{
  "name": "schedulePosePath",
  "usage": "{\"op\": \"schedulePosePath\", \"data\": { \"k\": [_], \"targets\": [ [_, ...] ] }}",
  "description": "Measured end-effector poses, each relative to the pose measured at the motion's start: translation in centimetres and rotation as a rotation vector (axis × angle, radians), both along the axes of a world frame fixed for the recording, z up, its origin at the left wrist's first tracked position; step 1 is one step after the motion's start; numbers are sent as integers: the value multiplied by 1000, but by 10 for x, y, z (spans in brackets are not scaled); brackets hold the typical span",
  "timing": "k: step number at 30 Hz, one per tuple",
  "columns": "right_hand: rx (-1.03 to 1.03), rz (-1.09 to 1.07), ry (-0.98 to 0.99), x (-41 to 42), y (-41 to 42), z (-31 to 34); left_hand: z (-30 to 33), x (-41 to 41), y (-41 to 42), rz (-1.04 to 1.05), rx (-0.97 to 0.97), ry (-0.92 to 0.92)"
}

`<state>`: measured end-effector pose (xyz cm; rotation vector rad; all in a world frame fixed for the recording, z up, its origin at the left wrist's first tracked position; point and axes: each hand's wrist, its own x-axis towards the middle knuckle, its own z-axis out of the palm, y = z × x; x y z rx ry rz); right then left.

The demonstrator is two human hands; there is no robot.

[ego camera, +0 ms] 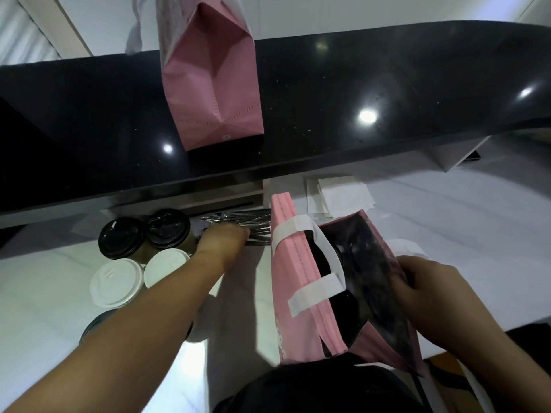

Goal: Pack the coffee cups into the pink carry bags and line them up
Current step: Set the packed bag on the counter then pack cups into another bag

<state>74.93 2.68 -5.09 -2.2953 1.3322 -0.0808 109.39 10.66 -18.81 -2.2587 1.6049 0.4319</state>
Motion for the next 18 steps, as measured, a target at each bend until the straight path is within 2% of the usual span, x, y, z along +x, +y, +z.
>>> {"op": "schedulePosePath", "data": {
  "k": [4, 10, 13, 18],
  "targets": [
    [-5, 50, -17, 0, -1, -1, 26, -1, 5, 121, -30, 80],
    [9, 123, -37, 1, -3, -1, 65, -10, 21, 318, -327, 220],
    [43, 141, 46, 3, -6, 0, 87, -16, 28, 483, -495, 305],
    [39, 156, 15, 2, -7, 1, 126, -23, 46, 632, -560, 380]
  ]
}}
